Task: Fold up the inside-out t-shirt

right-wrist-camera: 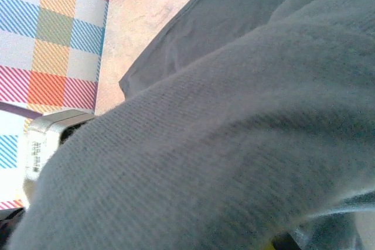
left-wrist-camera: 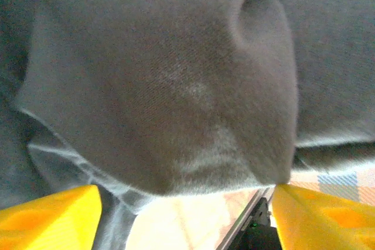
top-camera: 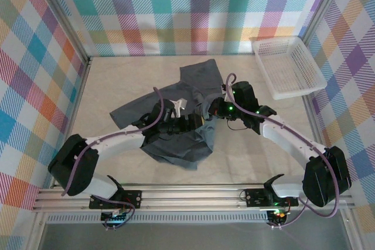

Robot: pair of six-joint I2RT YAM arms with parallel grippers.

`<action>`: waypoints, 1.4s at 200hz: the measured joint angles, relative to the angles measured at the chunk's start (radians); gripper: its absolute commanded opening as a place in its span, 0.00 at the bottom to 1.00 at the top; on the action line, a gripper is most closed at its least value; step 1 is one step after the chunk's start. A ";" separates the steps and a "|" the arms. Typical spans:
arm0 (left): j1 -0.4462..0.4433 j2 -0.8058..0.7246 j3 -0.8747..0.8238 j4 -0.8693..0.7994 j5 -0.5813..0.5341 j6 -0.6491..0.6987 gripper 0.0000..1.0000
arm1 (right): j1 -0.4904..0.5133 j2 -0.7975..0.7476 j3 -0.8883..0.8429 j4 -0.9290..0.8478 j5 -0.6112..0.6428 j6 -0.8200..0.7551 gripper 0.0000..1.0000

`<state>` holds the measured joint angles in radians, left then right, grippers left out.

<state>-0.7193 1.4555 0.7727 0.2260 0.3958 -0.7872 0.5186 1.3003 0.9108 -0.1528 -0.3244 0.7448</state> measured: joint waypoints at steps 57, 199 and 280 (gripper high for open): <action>-0.003 0.024 0.003 0.057 -0.074 -0.031 0.00 | 0.000 0.000 0.004 -0.010 -0.010 0.003 0.00; 0.142 0.006 -0.219 -0.030 -0.164 0.080 0.00 | -0.162 -0.106 0.063 -0.048 -0.093 0.115 0.00; 0.043 -0.238 0.170 -0.338 -0.171 0.443 0.64 | -0.154 -0.087 0.077 -0.044 -0.235 0.085 0.00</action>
<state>-0.6765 1.2179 0.9428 -0.1120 0.2249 -0.3447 0.3649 1.2129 0.9874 -0.1970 -0.5598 0.8299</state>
